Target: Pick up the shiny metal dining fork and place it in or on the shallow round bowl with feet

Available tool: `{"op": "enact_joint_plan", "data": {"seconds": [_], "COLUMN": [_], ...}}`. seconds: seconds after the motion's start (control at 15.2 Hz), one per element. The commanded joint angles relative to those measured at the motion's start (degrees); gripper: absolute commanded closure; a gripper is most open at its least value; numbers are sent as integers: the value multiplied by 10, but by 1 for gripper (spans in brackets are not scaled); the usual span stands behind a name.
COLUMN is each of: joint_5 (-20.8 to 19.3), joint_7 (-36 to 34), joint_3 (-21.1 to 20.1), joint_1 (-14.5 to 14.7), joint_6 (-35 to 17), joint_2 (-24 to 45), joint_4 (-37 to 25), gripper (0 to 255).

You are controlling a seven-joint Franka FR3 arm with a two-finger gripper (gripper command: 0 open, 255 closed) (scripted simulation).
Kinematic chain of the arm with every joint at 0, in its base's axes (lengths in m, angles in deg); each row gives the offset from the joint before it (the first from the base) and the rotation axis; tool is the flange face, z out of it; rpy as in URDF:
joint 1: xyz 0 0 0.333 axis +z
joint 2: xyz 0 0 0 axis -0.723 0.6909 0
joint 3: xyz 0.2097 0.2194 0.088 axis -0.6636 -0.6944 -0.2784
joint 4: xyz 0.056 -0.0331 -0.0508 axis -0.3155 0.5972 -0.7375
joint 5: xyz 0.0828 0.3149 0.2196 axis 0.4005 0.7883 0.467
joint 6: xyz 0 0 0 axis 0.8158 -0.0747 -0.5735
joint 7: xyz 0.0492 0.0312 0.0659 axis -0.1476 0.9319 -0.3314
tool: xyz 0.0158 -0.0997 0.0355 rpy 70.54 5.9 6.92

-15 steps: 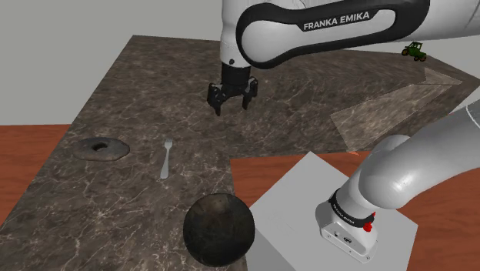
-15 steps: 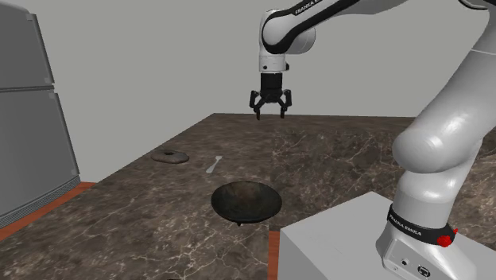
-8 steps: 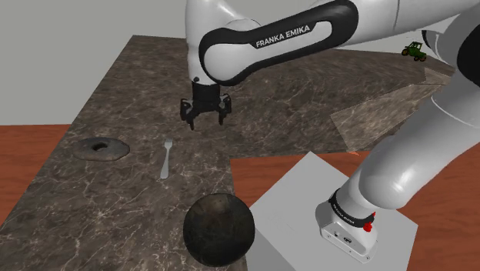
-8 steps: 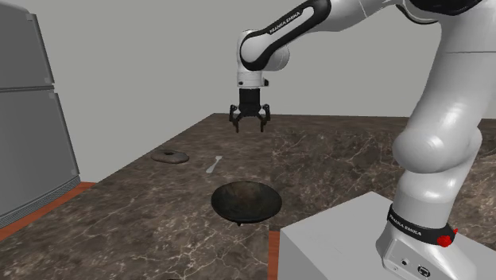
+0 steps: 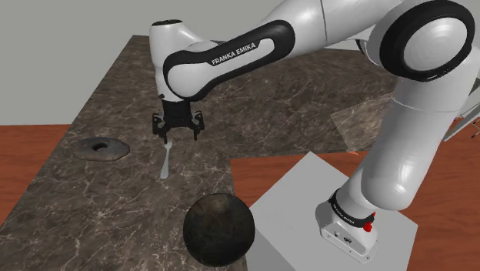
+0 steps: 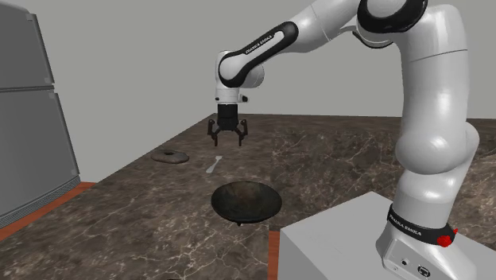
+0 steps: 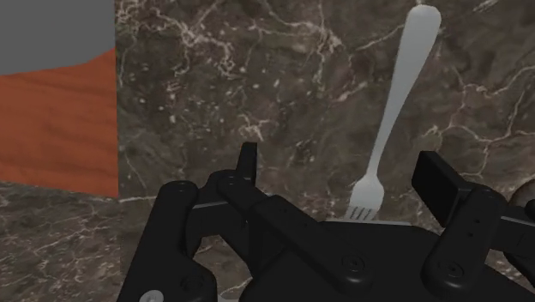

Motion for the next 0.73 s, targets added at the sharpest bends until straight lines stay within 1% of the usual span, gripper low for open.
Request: {"op": "enact_joint_plan", "data": {"seconds": [0.0,0.2,0.66], "joint_5": [-13,-22,-32], "joint_7": [-31,-61,-67], "joint_3": [3,10,15], "joint_1": [16,38,45], "joint_6": [5,10,-35], "joint_2": [55,119,140], "joint_4": [-53,-115,-91], "gripper": [0,0,0]}}
